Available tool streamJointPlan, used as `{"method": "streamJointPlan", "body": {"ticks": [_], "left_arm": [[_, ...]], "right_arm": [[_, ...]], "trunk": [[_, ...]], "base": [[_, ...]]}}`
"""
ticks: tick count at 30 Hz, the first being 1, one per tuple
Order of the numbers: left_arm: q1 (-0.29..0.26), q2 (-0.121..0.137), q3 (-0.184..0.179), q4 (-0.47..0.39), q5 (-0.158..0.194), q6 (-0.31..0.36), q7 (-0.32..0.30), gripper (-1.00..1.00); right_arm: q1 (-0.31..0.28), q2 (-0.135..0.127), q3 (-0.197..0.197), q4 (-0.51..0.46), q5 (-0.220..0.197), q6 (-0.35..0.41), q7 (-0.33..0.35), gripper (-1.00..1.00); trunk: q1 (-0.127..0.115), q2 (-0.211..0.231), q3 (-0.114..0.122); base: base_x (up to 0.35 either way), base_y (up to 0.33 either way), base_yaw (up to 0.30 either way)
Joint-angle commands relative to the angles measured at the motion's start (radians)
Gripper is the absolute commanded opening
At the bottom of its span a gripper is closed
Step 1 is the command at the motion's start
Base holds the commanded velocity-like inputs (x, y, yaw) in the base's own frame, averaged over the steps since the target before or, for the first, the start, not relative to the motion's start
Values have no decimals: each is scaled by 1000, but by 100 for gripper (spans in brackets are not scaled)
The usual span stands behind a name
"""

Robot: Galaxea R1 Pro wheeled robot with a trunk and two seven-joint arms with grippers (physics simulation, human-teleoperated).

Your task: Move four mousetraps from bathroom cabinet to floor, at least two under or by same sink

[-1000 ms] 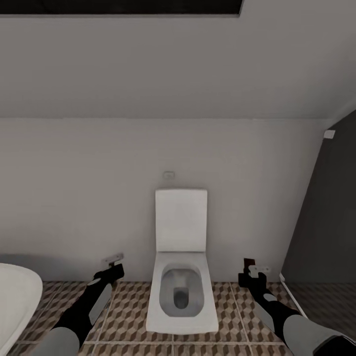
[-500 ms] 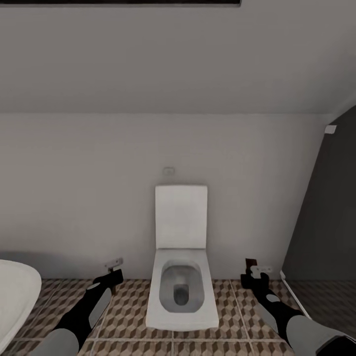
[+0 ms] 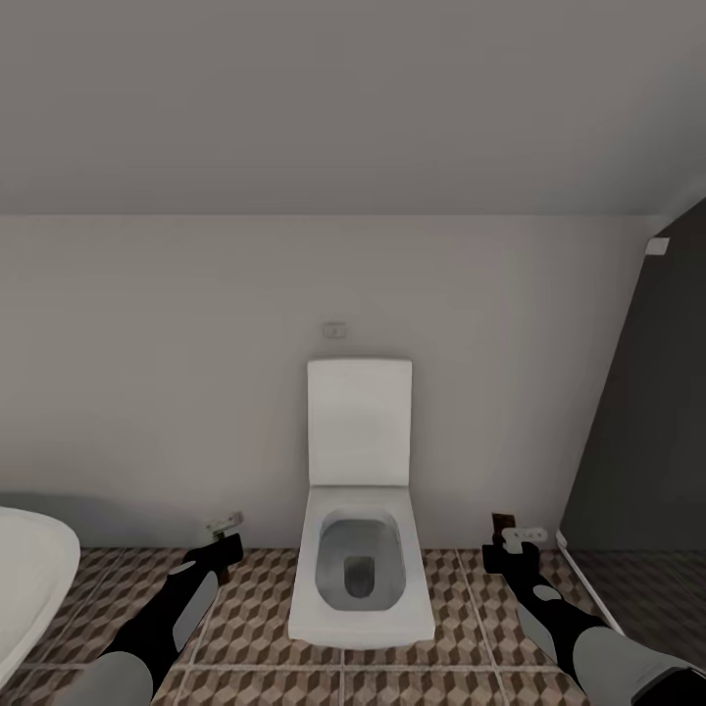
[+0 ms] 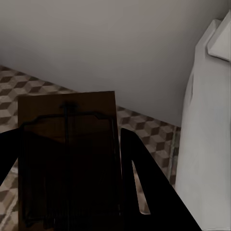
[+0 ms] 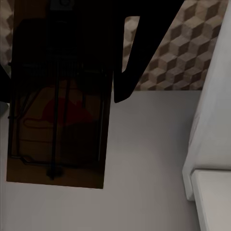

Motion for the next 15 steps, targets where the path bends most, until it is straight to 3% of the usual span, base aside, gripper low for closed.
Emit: {"method": "streamJointPlan", "body": {"ticks": [1,15], "left_arm": [[0,2,-8,-2,5,4,8,-100],[0,10,-8,-2,3,4,5,-100]], "right_arm": [[-1,-1,8,0,-9,-3,1,-100],[1,0,9,7,-10,-1,2,-100]], "trunk": [[4,-8,-4],[58,-106,-48]], "base": [[0,0,0],[0,0,0]]}}
